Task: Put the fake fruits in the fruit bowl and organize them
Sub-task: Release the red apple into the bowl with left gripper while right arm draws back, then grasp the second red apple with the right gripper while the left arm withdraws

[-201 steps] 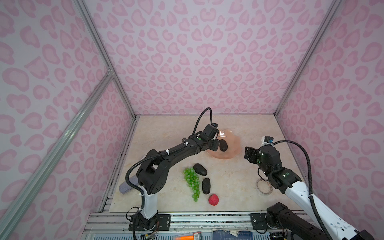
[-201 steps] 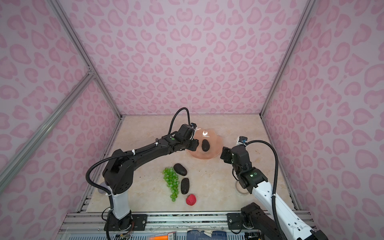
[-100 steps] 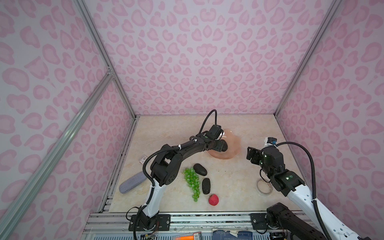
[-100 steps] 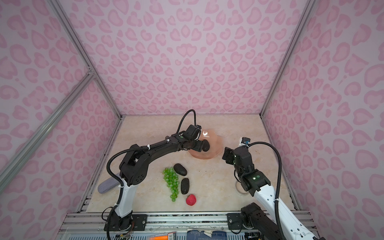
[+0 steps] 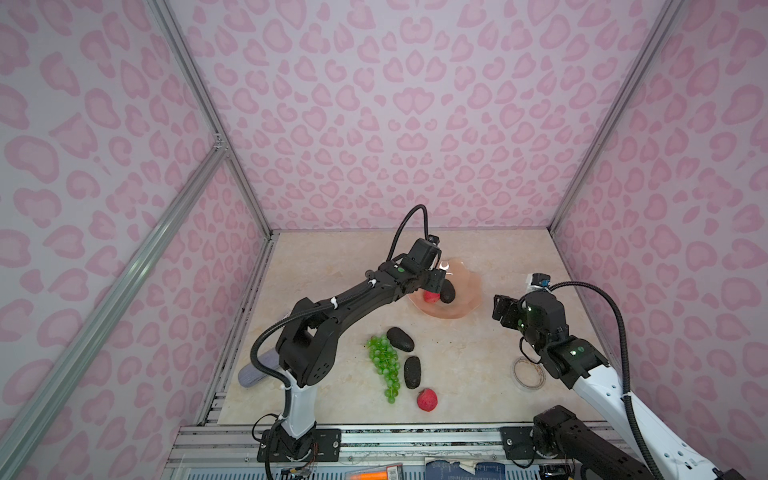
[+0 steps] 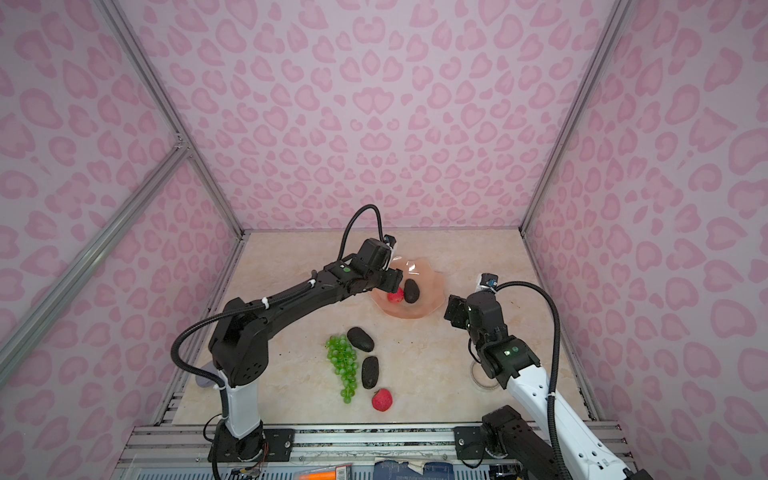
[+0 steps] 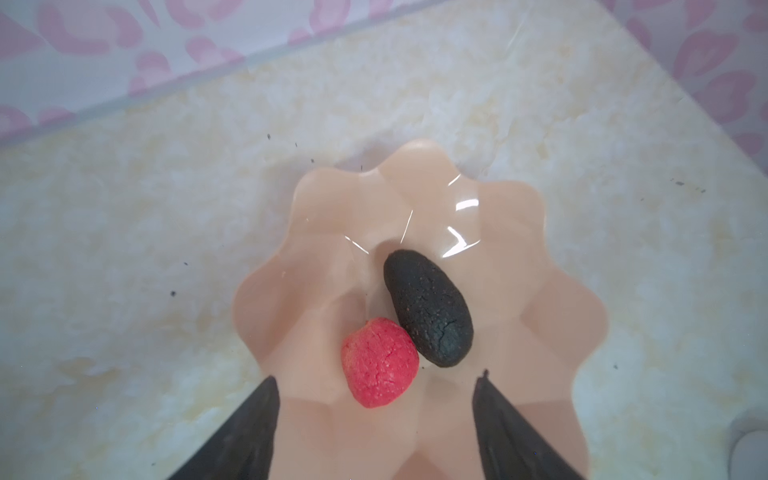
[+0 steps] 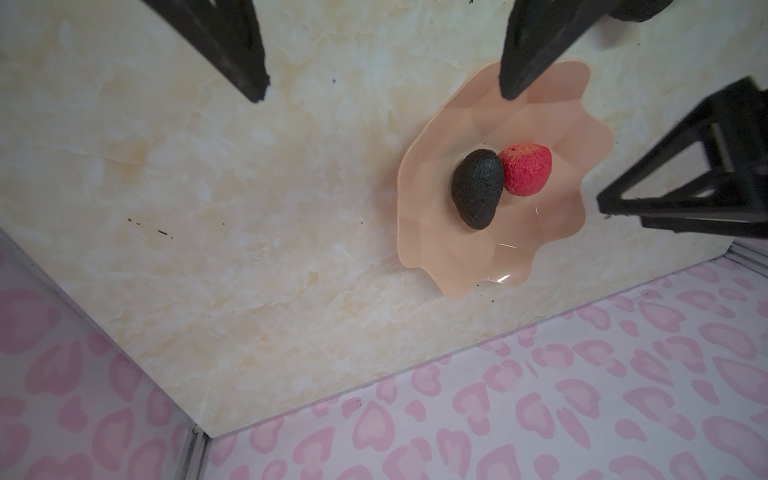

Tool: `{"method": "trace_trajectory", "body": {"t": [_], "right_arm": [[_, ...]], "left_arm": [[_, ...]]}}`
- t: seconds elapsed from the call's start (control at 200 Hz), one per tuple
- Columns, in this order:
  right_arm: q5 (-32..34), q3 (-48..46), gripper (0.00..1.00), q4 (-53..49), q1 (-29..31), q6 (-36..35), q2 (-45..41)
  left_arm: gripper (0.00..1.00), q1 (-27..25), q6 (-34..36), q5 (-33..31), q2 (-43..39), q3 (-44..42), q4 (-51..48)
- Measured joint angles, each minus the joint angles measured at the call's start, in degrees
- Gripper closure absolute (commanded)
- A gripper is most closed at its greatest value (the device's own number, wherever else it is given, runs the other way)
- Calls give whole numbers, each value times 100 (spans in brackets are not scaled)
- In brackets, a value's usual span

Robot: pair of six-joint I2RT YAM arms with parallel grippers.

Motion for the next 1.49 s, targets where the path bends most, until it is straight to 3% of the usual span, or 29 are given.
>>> {"method": "trace_trajectory", "body": {"t": [0.15, 0.28, 0.575, 0.87, 1.16, 1.24, 1.375, 1.495], "right_arm": [[-92, 4, 13, -37, 393, 2, 181], [-46, 17, 14, -127, 1296, 136, 422], [85, 13, 14, -278, 3657, 1204, 1405], [-264, 221, 14, -232, 4968, 2055, 2732], [-509, 365, 20, -17, 5508, 2608, 3670], [-481, 422, 26, -44, 5582, 2686, 3788], [-313, 511, 47, -216, 5619, 2774, 3821], [70, 691, 53, -850, 5783, 2861, 3467]], "left_arm": [[25, 2, 199, -348, -1803, -592, 238], [24, 24, 315, -737, -2841, -1421, 931], [22, 326, 133, -1274, -4170, -3239, 745], [19, 551, -179, -1464, -4843, -4177, 697], [11, 894, -442, -1580, -5532, -4782, 664], [10, 988, -483, -1598, -5694, -4909, 605], [7, 1132, -590, -1624, -5906, -5121, 549], [4, 1193, -699, -1624, -6087, -5257, 492]]}}
